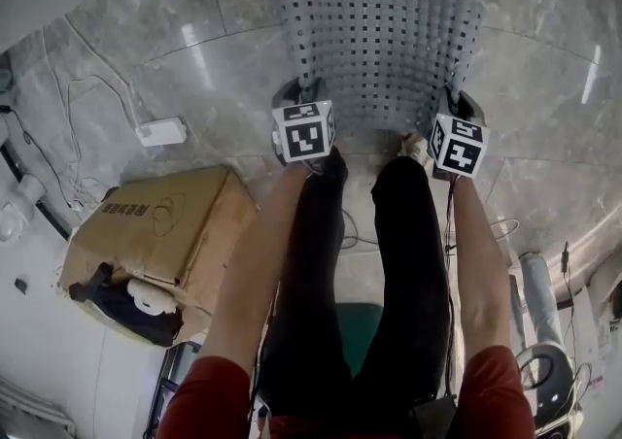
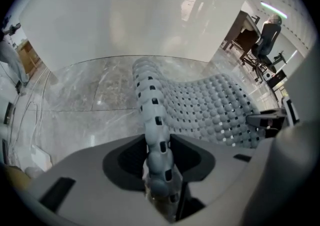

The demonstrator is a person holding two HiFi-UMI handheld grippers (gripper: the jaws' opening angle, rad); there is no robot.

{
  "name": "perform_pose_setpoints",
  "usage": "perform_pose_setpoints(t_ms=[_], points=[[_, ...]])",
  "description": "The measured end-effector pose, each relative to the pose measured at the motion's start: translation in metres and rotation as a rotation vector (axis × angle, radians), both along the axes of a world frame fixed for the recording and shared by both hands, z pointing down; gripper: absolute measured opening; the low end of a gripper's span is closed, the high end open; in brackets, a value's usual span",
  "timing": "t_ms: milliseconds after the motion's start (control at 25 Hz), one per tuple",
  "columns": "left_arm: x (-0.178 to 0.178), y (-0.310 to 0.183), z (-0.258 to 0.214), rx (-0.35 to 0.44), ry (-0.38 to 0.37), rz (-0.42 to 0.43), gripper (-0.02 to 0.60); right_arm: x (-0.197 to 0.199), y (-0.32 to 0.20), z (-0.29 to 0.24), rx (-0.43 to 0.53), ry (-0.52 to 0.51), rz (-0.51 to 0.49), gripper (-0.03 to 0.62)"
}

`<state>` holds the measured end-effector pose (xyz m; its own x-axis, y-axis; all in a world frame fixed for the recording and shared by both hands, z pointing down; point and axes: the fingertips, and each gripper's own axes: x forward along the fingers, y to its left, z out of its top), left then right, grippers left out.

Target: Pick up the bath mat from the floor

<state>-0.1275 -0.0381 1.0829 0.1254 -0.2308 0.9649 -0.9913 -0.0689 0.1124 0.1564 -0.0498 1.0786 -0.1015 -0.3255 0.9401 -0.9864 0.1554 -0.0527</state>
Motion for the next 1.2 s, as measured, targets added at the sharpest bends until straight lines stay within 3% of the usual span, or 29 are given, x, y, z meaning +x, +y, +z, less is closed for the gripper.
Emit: perform_pose_setpoints(t_ms=[440,880,1200], points=[[0.006,0.005,-0.132,0.043,0.021,-0.013,0.127,-0.008,0.007,-0.127,0.027,-0.011,0.022,0.051],[0.028,-0.005,-0.300,0.086,0.034,0.040,0.103,-0.005,0.008,-0.289,0.049,-0.026,0.048,0.048],[0.050,-0.022,-0.413,0.175,0.078,0.045,0.097,0.011,-0.009,-0.402,0.155,-0.026,0.079,0.048]])
